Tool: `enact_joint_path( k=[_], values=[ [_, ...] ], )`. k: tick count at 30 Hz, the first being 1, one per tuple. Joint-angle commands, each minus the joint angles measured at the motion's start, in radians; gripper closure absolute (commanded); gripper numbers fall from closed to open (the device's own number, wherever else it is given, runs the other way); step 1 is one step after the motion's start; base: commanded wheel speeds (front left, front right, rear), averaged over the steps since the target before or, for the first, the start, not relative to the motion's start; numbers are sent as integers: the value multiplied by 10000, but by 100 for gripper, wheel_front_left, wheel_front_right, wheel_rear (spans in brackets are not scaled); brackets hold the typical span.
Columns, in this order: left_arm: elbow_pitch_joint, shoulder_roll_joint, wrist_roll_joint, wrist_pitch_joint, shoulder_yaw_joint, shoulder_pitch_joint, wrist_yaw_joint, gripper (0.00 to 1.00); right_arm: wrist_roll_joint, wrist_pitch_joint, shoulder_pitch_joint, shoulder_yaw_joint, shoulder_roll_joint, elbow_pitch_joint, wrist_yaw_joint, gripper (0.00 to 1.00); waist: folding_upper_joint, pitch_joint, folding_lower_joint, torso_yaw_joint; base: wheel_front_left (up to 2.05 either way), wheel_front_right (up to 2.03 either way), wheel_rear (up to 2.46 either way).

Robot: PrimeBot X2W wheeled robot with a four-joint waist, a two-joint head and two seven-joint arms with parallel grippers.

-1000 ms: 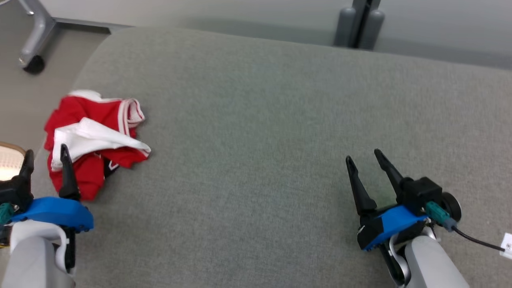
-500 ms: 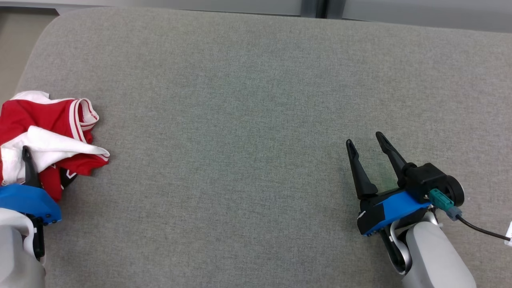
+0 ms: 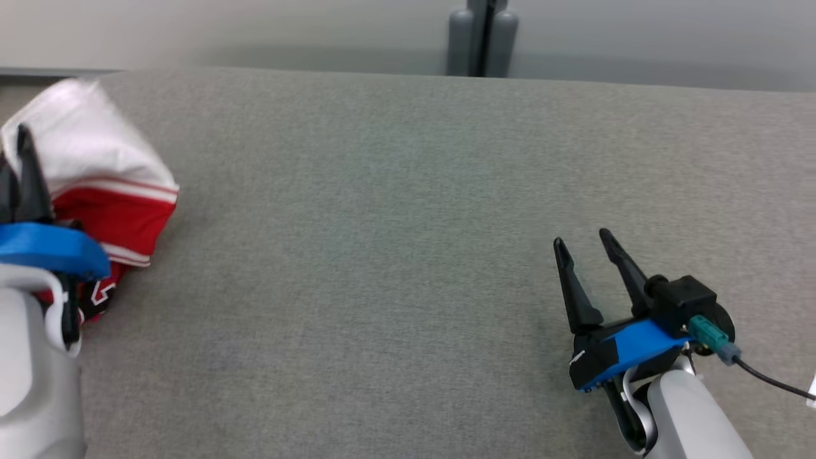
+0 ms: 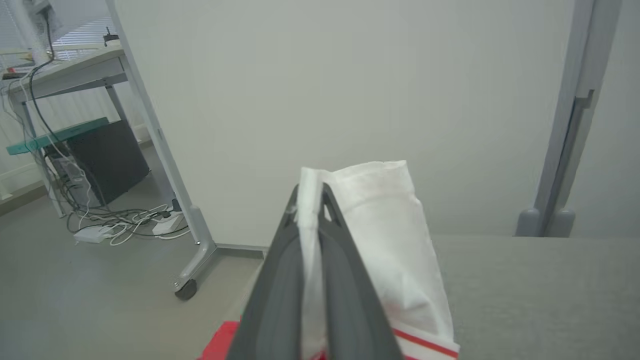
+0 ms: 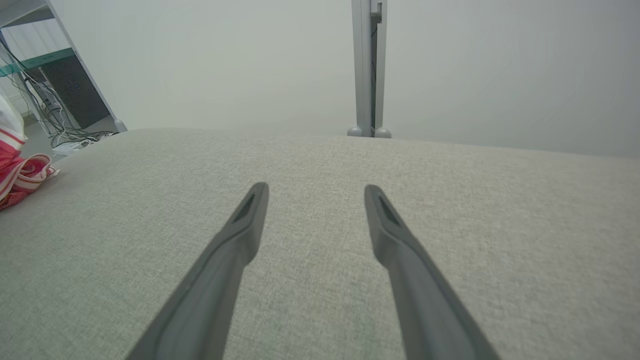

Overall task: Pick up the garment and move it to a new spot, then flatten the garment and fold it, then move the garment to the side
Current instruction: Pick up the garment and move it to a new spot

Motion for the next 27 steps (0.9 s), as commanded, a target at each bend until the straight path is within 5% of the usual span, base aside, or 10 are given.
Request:
enact_joint_path(
  k=[1,15,26,27],
  values=[
    [-310,-100,-45,-29,-181,-198,-80,100,94,-31,228,7,-34,-13,0,0,0,-287,1,-323,0,0,0],
    [-3310,-1132,-1176,-27,-4277,102,-63,100,610,-31,790,420,-34,-344,0,0,0,-839,1,-3463,0,0,0],
    [-3629,-1944,-1413,-27,-6548,214,-64,100,770,-31,1019,629,-26,-627,2,0,0,-780,1,-4684,0,0,0],
    [-3542,-1943,-1419,-27,-6594,307,-64,50,790,-31,1055,613,-25,-634,2,0,0,-782,1,-4670,0,0,0]
  ],
)
